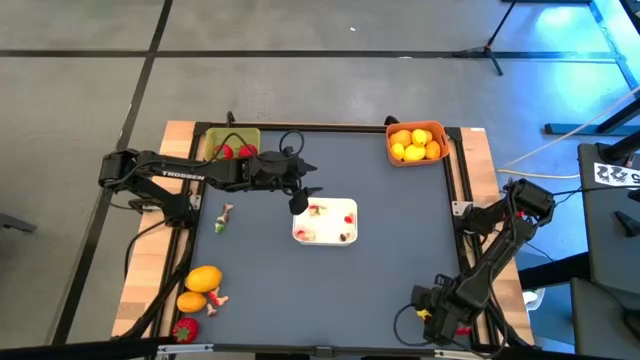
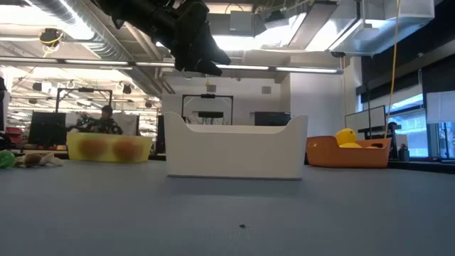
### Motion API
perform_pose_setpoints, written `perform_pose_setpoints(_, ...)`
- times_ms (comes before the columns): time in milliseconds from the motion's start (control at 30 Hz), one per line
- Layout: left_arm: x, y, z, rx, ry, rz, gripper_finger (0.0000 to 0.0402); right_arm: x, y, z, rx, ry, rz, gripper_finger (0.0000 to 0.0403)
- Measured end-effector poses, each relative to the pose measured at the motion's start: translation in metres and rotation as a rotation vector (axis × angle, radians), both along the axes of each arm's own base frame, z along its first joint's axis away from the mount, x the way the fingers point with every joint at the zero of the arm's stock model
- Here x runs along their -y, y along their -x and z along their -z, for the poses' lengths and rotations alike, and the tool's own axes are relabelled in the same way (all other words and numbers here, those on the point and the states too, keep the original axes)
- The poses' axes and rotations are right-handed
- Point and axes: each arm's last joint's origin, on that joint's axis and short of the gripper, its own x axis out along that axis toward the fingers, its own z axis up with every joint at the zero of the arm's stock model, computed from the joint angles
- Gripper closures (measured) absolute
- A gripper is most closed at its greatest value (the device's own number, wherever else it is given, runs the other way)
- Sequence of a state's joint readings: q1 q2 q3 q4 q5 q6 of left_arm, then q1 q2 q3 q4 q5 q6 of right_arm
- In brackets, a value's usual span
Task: Sort produce into baskets
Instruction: Put the yellow lemon into the orange bin
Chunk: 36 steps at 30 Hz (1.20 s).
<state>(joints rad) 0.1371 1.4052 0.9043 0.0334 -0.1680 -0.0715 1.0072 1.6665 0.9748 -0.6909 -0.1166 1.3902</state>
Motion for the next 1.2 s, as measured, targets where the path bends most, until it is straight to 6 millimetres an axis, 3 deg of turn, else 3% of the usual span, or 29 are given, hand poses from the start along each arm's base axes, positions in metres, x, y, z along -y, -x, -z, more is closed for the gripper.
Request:
perform_pose_setpoints(233, 0.000, 0.000, 0.000, 0.001, 0.000, 0.000, 0.0100, 0.003, -0.002, -0.001, 0.001, 0.010, -0.017, 0.0235)
perform_pose_setpoints(467, 0.000, 0.000, 0.000, 0.005, 0.010, -0.005, 0.0100, 0.014, -0.012, -0.010, 0.035, 0.038, -0.038, 0.0218)
perform_pose_setpoints(667, 0.000, 0.000, 0.000, 0.004, 0.010, -0.005, 0.0100, 0.046, -0.022, -0.032, 0.075, 0.098, -0.048, 0.0224)
perform_pose_setpoints(867, 0.000, 0.000, 0.001, -0.001, 0.028, -0.014, 0.0100, 0.080, -0.017, -0.064, 0.175, 0.187, -0.019, 0.0222)
perform_pose_setpoints(1200, 0.001, 0.004, 0.007, -0.064, 0.064, -0.030, 0.0100, 0.160, 0.001, -0.108, 0.294, 0.461, 0.269, 0.0220)
